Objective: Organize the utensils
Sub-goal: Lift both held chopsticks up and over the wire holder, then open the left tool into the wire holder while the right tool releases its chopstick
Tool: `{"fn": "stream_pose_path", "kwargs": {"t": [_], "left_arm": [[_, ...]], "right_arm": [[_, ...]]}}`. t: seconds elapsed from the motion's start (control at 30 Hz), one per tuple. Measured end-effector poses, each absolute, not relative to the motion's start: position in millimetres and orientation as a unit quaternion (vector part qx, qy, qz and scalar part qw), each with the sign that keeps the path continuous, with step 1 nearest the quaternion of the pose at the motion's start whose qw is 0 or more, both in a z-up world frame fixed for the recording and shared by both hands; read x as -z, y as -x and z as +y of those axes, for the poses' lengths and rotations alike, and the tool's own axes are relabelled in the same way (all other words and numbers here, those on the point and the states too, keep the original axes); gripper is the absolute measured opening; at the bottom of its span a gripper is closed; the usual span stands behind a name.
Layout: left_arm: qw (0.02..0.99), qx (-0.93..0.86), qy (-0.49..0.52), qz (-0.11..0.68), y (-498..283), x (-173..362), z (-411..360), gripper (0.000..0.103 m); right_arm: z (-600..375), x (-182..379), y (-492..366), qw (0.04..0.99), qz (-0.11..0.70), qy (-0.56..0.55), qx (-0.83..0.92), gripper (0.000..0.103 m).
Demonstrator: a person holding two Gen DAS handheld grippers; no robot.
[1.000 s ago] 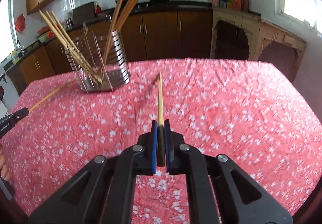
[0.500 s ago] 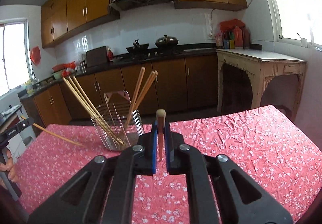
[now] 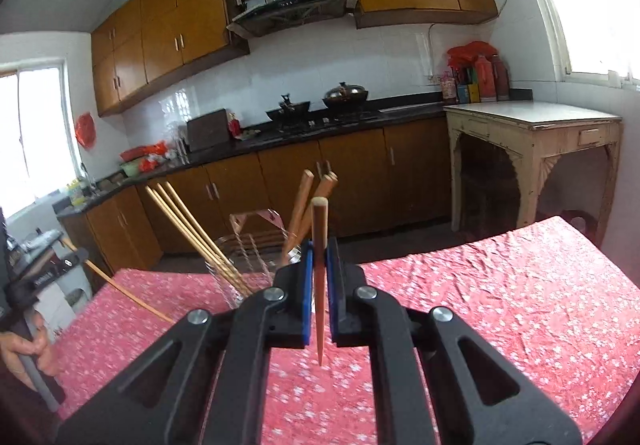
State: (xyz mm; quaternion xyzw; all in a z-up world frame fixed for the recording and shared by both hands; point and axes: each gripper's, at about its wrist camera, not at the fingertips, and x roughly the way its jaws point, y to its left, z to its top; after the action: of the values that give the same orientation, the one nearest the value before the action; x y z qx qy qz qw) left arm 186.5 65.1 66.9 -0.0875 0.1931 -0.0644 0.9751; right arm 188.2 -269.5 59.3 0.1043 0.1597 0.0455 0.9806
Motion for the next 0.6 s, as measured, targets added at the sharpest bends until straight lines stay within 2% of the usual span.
{"fn": "stream_pose_path", "kwargs": {"t": [0.37, 0.6], "left_arm": [[0.985, 0.087, 0.121, 0.084, -201.6, -160.4, 28.2, 0.006], [0.989, 0.060, 0.132, 0.028, -227.6, -174.6, 1.6, 0.006]], "right_arm": [[-255.9, -150.2, -212.9, 0.984, 0.049, -0.141, -0.095, 0.008], [-246.8, -144.1, -262.5, 0.988, 0.059, -0.120, -0.083, 0.008]]}}
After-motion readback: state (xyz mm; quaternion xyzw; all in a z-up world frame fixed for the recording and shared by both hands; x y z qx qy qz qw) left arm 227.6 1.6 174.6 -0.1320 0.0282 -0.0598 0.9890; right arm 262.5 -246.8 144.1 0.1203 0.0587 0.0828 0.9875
